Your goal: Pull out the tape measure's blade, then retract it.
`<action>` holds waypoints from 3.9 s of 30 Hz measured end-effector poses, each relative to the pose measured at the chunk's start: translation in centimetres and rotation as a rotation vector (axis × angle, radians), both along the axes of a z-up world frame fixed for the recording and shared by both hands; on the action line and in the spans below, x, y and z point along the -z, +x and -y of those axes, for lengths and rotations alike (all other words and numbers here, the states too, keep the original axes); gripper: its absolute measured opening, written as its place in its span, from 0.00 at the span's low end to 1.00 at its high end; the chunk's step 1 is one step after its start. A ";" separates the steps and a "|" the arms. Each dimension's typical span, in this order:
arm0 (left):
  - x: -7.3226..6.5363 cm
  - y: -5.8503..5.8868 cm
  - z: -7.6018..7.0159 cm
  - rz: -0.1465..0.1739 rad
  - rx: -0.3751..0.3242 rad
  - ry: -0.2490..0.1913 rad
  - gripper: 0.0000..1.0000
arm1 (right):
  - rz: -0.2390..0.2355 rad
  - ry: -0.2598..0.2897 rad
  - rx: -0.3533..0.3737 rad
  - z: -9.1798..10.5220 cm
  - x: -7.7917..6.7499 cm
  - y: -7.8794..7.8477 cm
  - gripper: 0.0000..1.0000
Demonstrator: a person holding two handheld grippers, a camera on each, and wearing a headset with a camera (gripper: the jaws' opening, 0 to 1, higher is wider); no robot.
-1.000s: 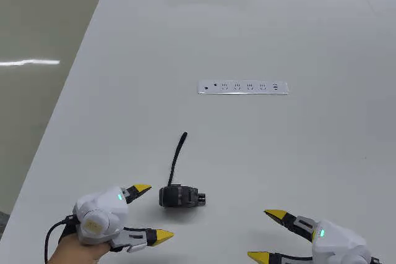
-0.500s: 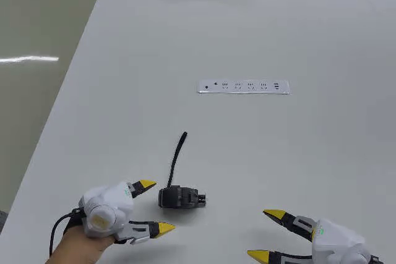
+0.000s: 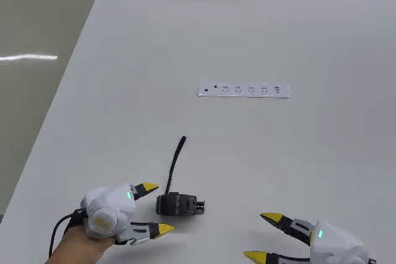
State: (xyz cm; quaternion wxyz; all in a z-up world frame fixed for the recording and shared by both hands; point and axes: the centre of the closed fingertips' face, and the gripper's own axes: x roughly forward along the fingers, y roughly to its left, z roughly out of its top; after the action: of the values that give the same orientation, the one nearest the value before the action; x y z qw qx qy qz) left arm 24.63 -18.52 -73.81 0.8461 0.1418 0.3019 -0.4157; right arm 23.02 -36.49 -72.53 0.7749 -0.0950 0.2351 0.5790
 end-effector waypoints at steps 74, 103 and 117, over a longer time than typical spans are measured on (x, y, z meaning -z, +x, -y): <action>1.8 0.8 1.0 -0.016 0.129 0.017 0.34 | -0.022 -0.008 -0.080 -4.0 2.0 3.2 0.49; 2.0 0.9 1.0 -0.014 0.151 0.027 0.33 | 0.030 0.013 -0.218 -8.0 3.2 3.7 0.40; 1.9 0.8 1.0 -0.014 0.158 0.029 0.32 | 0.040 0.020 -0.253 -10.0 3.7 3.7 0.35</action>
State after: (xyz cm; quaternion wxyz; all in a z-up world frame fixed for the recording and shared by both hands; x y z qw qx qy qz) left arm 25.45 -19.56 -75.74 0.8065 0.1743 0.3018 -0.4776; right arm 26.76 -26.54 -76.23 0.7010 -0.1278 0.1999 0.6725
